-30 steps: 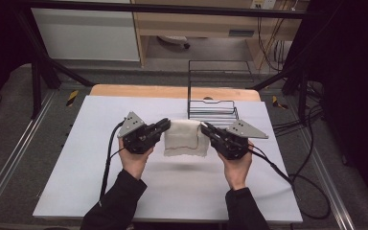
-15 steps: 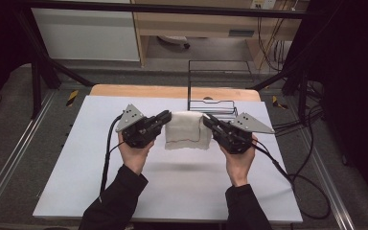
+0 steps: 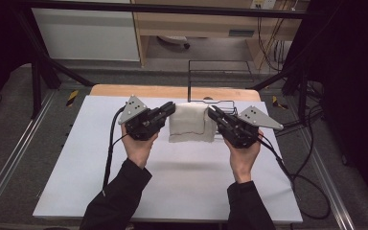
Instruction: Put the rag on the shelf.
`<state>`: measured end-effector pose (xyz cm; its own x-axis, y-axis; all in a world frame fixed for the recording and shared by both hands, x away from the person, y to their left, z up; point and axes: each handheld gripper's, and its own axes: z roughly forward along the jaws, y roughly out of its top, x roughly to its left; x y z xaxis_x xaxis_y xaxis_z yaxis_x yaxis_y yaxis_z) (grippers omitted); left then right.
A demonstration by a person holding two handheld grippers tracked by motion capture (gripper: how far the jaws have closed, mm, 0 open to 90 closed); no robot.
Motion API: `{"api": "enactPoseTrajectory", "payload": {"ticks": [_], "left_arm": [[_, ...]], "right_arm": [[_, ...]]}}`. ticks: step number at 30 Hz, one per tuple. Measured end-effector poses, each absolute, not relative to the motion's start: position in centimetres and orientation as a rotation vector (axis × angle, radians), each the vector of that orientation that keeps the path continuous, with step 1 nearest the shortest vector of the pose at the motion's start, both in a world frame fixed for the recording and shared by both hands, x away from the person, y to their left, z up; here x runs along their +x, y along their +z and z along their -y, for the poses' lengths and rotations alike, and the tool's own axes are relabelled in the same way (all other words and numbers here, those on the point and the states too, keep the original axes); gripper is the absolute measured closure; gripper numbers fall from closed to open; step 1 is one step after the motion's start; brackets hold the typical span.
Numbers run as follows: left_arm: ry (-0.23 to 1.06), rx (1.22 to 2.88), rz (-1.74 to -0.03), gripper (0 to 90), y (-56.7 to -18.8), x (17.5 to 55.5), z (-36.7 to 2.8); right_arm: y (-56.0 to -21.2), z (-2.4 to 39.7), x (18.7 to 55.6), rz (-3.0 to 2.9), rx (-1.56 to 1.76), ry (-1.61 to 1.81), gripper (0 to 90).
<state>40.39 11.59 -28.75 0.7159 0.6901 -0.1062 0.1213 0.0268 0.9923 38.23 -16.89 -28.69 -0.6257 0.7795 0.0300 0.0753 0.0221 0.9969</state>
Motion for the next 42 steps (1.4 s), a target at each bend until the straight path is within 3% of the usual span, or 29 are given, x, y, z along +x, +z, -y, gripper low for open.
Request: {"api": "enactPoseTrajectory", "payload": {"ticks": [42], "left_arm": [[0.532,1.419,-0.636,83.4,-21.6,43.1,-8.9]], "right_arm": [[-21.1,18.7,39.7,-1.605,0.816,1.627,82.6]]}}
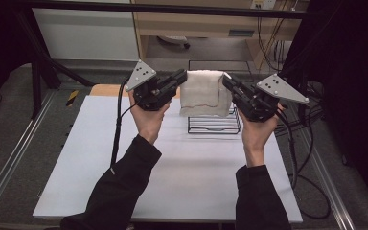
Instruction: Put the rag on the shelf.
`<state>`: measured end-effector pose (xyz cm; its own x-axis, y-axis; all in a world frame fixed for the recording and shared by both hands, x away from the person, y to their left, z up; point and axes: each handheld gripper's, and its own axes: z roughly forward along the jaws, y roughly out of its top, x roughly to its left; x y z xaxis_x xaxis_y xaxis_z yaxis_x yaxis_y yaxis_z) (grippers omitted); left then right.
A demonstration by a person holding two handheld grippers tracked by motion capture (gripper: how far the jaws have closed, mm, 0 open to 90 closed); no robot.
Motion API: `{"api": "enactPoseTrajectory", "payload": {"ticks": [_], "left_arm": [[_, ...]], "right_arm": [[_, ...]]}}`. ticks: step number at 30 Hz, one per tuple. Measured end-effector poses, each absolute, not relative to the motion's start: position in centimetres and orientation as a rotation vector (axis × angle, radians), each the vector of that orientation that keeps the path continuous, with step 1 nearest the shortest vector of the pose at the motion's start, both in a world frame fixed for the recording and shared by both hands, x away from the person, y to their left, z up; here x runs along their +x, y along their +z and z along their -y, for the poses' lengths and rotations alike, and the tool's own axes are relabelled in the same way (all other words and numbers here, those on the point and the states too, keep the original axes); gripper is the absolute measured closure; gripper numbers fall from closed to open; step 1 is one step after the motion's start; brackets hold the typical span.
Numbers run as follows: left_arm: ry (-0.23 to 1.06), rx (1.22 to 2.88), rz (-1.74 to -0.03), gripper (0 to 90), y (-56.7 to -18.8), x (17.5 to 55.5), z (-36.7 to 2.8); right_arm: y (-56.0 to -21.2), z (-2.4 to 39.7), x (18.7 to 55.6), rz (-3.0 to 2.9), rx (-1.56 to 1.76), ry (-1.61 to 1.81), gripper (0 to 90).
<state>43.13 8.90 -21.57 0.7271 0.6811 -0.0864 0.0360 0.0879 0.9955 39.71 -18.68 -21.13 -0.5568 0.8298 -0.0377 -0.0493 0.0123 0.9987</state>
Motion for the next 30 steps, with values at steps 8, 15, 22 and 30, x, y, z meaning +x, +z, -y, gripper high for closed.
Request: {"api": "enactPoseTrajectory", "payload": {"ticks": [8,15,22,30], "left_arm": [[0.535,1.408,-0.641,83.4,-20.5,44.1,-8.5],[0.546,1.398,-0.644,83.4,-19.5,45.0,-8.3],[0.552,1.385,-0.648,83.4,-18.4,45.7,-8.1],[0.564,1.384,-0.647,83.4,-17.6,46.5,-7.7]], "right_arm": [[-20.1,18.8,40.4,-1.594,0.822,1.622,82.7],[-19.1,18.9,41.3,-1.588,0.823,1.611,82.7],[-18.0,18.8,41.9,-1.576,0.819,1.604,82.7],[-17.2,18.9,42.8,-1.560,0.827,1.602,82.7]]}}
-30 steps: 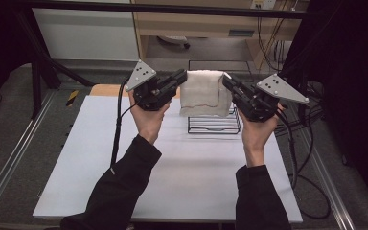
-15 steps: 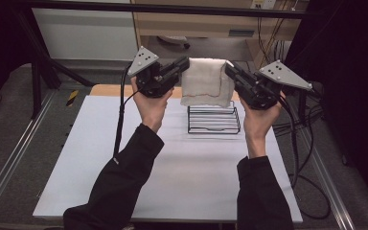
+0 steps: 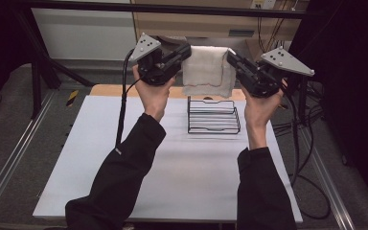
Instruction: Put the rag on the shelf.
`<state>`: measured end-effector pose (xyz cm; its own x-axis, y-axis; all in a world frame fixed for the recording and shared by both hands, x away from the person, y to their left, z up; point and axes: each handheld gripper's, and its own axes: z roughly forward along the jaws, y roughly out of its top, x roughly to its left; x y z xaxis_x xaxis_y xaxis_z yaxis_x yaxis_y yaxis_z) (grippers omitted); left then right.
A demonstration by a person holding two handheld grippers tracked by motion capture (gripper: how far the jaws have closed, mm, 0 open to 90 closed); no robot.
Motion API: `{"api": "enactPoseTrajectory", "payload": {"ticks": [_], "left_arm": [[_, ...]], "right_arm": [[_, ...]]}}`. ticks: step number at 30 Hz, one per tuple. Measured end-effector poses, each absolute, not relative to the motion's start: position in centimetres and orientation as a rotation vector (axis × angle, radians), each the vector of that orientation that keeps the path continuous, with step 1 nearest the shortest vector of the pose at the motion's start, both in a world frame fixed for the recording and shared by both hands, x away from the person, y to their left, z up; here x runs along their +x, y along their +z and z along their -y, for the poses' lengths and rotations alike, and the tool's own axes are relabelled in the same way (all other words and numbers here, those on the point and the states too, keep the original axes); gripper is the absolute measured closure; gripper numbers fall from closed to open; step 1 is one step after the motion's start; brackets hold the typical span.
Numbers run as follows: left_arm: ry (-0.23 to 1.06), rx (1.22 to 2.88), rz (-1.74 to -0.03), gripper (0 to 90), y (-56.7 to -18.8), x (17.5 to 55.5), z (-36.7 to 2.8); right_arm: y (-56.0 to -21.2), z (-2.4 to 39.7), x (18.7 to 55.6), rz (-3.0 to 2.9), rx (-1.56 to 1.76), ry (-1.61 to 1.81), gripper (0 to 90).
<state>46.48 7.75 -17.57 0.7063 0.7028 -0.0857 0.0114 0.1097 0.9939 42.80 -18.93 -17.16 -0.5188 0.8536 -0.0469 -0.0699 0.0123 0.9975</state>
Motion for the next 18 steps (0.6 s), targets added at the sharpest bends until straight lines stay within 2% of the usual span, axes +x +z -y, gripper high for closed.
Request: {"api": "enactPoseTrajectory", "payload": {"ticks": [18], "left_arm": [[0.598,1.374,-0.646,83.4,-15.5,47.8,-6.4]], "right_arm": [[-14.9,19.7,44.9,-1.524,0.845,1.596,82.7]]}}
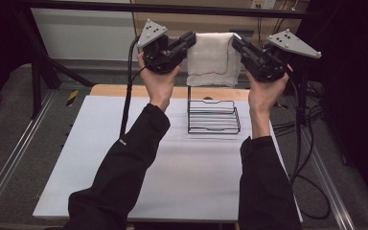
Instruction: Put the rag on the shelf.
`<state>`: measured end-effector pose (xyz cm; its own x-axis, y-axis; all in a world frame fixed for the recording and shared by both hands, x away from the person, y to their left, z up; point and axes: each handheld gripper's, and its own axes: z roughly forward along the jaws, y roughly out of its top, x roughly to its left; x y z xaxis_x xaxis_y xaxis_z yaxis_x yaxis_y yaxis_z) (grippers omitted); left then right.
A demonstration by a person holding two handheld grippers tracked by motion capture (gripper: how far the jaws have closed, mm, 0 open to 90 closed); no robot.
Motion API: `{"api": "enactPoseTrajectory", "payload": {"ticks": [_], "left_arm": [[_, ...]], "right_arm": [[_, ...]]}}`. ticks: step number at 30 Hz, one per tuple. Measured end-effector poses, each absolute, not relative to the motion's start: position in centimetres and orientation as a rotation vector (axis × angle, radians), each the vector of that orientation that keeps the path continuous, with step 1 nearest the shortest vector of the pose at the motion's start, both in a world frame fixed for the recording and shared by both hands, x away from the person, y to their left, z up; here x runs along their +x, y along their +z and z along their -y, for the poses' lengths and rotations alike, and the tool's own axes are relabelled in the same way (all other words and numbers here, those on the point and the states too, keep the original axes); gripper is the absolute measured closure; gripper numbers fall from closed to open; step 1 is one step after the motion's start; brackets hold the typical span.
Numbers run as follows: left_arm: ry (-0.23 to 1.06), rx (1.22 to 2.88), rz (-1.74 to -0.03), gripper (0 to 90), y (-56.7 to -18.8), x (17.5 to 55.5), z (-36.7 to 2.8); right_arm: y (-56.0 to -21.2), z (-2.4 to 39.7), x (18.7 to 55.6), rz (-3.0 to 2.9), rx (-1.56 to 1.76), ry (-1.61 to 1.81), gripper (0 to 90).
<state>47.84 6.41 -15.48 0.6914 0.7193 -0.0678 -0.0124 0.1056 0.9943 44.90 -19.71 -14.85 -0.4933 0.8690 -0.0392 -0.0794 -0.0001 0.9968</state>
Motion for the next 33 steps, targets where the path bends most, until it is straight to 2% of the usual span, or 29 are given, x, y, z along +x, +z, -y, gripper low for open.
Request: {"api": "enactPoseTrajectory", "payload": {"ticks": [16,33], "left_arm": [[0.659,1.400,-0.642,83.4,-15.2,50.0,-4.7],[0.648,1.425,-0.663,83.4,-16.2,52.4,-3.6]], "right_arm": [[-15.0,20.7,47.4,-1.515,0.882,1.575,82.7],[-16.0,21.7,49.9,-1.535,0.923,1.564,82.7]]}}
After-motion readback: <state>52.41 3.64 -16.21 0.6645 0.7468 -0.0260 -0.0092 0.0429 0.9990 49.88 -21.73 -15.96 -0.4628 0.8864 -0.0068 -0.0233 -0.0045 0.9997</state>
